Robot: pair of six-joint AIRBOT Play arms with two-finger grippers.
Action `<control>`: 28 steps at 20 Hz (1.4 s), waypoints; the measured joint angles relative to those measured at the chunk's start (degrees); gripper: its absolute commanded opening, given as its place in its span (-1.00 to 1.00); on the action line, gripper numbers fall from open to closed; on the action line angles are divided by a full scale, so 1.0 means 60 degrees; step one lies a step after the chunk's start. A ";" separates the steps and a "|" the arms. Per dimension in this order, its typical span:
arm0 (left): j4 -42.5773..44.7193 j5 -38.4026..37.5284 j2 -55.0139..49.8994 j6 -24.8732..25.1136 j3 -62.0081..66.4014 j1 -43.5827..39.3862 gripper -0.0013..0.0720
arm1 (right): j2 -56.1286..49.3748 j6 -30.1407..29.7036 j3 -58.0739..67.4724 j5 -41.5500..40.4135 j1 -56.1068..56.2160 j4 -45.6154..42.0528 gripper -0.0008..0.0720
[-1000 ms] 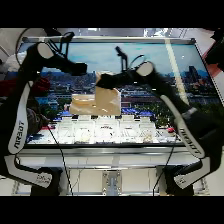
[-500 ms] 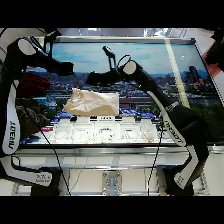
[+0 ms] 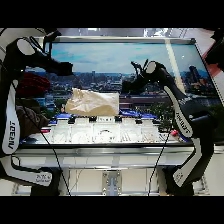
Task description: Fold the shirts.
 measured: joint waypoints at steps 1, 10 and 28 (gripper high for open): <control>0.0047 0.0004 0.0000 0.0007 0.0000 0.0000 -0.93 | -0.0040 -0.0131 -0.0346 -0.0076 -0.0058 0.0324 0.50; 0.0168 -0.0004 0.0000 0.0138 0.0000 0.0000 -0.94 | -0.0765 -0.1413 -0.1450 -0.1115 -0.0182 0.3424 0.80; 0.0313 -0.0251 0.0000 0.0175 0.0000 0.0011 -0.93 | -0.0382 -0.0984 -0.0823 -0.1264 -0.0965 0.2871 -0.92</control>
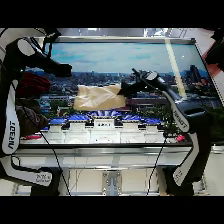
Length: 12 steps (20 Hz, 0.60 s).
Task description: Fold the shirts.
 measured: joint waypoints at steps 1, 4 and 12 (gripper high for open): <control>0.0011 -0.0018 0.0000 0.0000 0.0000 0.0000 -0.93 | 0.0404 0.0350 0.0011 0.0117 -0.0419 -0.0936 -0.92; 0.0029 -0.0044 0.0000 0.0000 0.0000 0.0000 -0.93 | 0.1698 0.1195 0.0022 0.0459 -0.1858 -0.3497 -0.92; 0.0040 0.0004 -0.0142 -0.0062 0.0000 0.0000 -0.93 | 0.4805 0.1851 -0.2521 0.1064 -0.6517 -0.6801 -0.92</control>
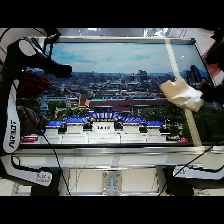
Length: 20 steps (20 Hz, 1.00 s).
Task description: Fold the shirts.
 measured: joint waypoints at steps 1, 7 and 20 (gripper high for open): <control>0.0004 0.0007 -0.0040 -0.0055 0.0000 0.0000 -0.93 | 0.0390 0.0018 -0.0794 -0.0226 -0.0466 -0.0095 -0.92; 0.0000 0.0015 -0.0193 -0.0306 0.0000 0.0000 -0.93 | 0.2368 0.0044 -0.4572 -0.1129 -0.1843 -0.0433 -0.86; -0.0011 -0.0109 -0.0215 -0.0372 0.0000 0.0000 -0.93 | 0.5173 -0.1585 -0.2575 -0.1115 -0.1100 0.3421 0.54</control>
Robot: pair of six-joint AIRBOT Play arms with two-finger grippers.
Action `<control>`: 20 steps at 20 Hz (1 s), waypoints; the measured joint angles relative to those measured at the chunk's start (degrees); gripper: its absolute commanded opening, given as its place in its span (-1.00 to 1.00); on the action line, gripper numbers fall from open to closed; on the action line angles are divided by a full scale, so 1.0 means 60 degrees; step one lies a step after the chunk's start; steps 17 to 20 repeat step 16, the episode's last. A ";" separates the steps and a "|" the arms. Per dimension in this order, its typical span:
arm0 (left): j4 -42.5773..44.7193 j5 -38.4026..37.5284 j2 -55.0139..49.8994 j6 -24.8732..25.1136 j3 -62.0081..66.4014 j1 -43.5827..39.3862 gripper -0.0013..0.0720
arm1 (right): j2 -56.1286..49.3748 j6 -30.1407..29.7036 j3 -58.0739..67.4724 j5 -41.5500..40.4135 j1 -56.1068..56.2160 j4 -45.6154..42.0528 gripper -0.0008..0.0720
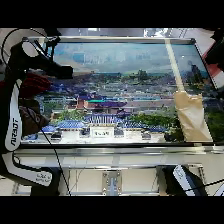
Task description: Fold the shirts.
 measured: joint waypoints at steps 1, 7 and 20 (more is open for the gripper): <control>-0.0004 0.0000 0.0000 0.0000 0.0000 0.0000 -0.93 | -0.0018 -0.0474 0.0062 -0.0066 0.0441 0.0430 0.54; -0.0029 -0.0029 0.0000 0.0000 0.0000 -0.0011 -0.93 | -0.0149 -0.1963 0.0229 -0.0055 0.2867 0.1337 0.55; -0.0029 -0.0033 0.0000 -0.0004 0.0000 -0.0011 -0.93 | -0.0160 -0.2288 0.0255 0.0135 0.3563 0.1552 0.55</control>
